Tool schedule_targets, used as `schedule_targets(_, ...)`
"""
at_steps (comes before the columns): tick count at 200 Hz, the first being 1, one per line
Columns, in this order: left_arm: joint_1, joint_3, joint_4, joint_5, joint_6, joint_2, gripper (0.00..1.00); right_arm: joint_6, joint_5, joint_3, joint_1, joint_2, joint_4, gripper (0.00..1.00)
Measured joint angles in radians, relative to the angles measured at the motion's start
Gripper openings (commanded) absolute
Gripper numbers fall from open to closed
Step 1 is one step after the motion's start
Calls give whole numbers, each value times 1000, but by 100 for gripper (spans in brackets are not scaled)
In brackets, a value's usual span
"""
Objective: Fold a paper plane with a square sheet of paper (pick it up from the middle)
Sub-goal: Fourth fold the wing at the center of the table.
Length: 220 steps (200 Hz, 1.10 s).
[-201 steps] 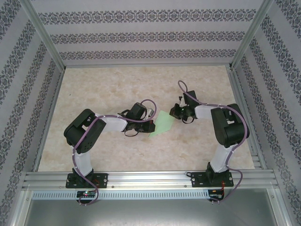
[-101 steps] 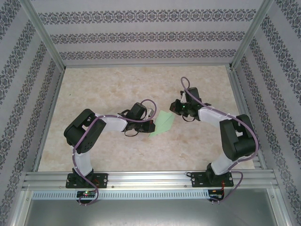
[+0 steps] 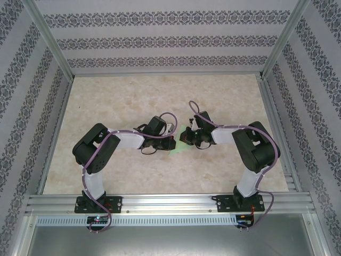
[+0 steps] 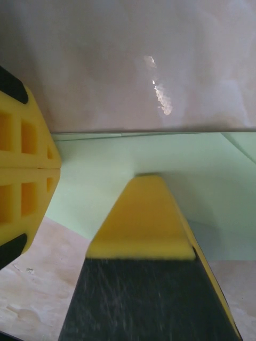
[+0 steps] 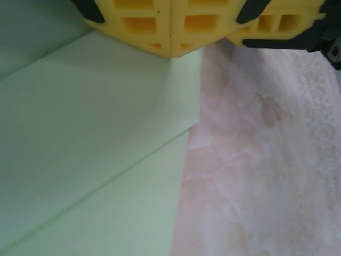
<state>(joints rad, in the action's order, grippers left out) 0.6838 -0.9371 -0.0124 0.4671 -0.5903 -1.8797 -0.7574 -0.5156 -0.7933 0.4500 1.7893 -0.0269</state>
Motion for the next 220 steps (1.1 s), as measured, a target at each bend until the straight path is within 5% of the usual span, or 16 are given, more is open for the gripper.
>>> schedule_targets(67, 0, -46, 81, 60, 17, 31, 15, 19, -8, -5, -8, 8, 7, 0)
schedule_targets(144, 19, -39, 88, 112, 5, 37, 17, 18, -29, -28, -8, 34, 7, 0)
schedule_targets(220, 19, -38, 160, 43, 10, 29, 17, 19, -31, -37, -8, 40, 16, 0)
